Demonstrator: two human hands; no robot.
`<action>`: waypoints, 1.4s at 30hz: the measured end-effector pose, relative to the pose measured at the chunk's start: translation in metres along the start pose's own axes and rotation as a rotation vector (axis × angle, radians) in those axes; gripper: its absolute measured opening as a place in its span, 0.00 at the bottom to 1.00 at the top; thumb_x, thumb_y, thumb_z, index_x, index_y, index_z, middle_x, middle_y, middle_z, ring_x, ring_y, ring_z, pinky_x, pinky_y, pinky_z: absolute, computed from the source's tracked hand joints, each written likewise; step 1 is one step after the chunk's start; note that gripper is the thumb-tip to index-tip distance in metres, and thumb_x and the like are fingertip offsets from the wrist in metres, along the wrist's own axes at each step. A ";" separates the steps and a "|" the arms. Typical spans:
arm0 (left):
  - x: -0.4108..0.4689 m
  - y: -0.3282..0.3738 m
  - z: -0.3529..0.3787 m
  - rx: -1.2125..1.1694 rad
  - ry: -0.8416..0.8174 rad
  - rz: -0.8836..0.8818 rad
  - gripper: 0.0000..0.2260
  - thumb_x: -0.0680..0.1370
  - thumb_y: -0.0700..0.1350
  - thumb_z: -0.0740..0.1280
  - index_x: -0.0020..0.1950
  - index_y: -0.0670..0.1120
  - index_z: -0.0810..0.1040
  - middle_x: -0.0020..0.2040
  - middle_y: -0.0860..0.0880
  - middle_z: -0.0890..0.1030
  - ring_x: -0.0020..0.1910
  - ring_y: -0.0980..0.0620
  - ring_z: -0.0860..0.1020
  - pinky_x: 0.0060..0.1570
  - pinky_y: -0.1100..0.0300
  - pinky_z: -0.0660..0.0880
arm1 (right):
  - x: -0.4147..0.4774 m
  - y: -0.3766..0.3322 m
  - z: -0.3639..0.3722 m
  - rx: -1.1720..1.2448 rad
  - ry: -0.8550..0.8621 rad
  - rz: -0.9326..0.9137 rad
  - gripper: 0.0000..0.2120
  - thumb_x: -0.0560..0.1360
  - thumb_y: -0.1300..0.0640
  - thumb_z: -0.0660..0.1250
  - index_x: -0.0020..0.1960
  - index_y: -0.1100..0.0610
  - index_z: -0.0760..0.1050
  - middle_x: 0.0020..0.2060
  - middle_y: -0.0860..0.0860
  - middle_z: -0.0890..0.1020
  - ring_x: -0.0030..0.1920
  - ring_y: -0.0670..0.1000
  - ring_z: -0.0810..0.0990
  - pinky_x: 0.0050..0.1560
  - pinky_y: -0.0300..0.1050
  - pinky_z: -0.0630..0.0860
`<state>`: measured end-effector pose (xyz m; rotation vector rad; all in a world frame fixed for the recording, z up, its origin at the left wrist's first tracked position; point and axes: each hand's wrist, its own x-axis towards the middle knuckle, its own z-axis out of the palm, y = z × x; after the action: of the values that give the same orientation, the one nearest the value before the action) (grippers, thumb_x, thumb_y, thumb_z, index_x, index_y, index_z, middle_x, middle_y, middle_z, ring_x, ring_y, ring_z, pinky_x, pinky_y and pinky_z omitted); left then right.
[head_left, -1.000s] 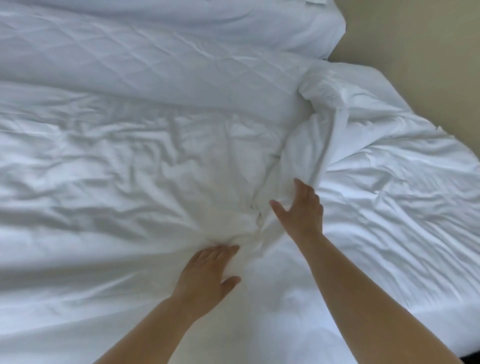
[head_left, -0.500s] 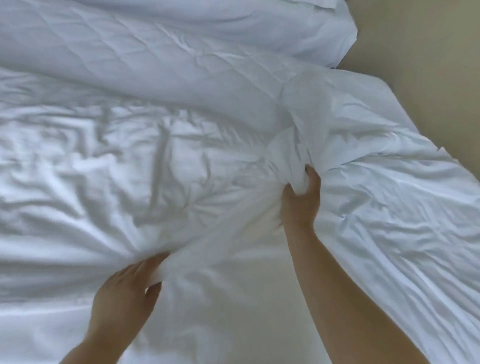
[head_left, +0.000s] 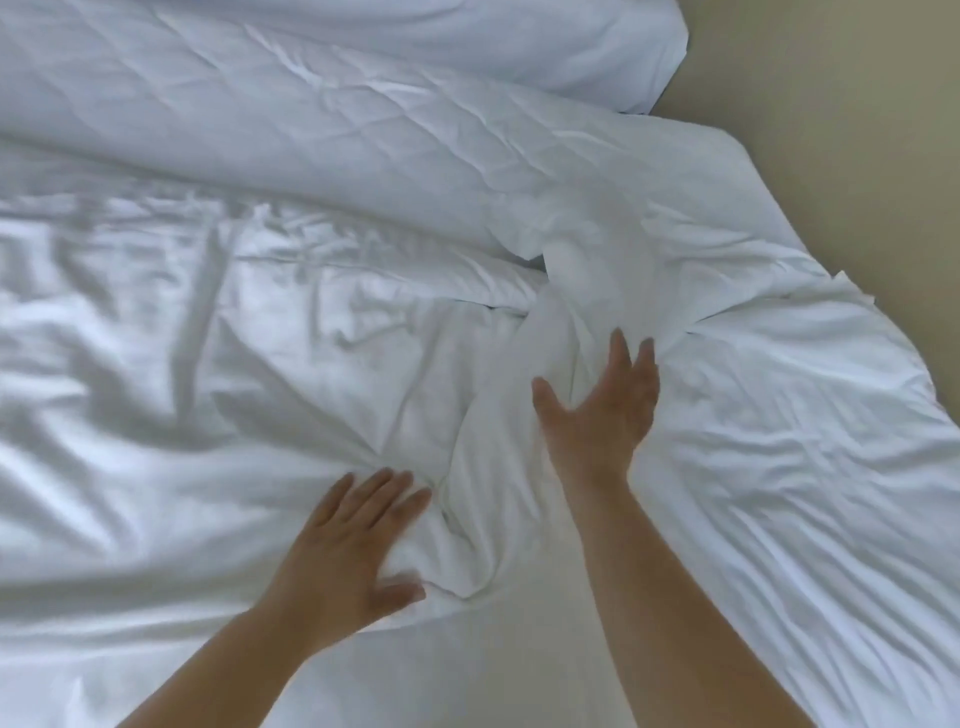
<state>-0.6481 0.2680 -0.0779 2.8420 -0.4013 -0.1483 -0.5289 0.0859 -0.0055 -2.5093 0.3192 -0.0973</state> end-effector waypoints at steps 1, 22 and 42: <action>0.008 0.008 0.008 0.011 -0.025 -0.003 0.33 0.64 0.66 0.54 0.63 0.50 0.67 0.58 0.48 0.81 0.62 0.53 0.69 0.68 0.59 0.47 | 0.025 -0.010 0.005 -0.091 -0.063 -0.003 0.42 0.73 0.47 0.66 0.76 0.53 0.44 0.75 0.53 0.43 0.75 0.54 0.43 0.73 0.55 0.47; 0.055 0.096 0.044 -0.025 0.009 0.376 0.42 0.45 0.64 0.77 0.57 0.52 0.76 0.49 0.51 0.84 0.43 0.54 0.83 0.50 0.61 0.67 | -0.079 0.193 -0.072 0.467 0.219 0.953 0.19 0.74 0.65 0.60 0.65 0.64 0.64 0.43 0.56 0.73 0.45 0.57 0.70 0.41 0.48 0.67; 0.056 0.120 0.053 -0.290 0.109 0.220 0.23 0.82 0.52 0.45 0.42 0.55 0.79 0.42 0.52 0.85 0.50 0.58 0.72 0.63 0.80 0.48 | 0.075 0.184 -0.100 -0.195 -0.001 0.177 0.18 0.78 0.56 0.57 0.67 0.56 0.67 0.56 0.57 0.78 0.57 0.59 0.76 0.52 0.46 0.70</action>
<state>-0.6330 0.1277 -0.0996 2.4888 -0.6107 -0.0061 -0.5084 -0.1343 -0.0305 -2.6595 0.5731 0.0067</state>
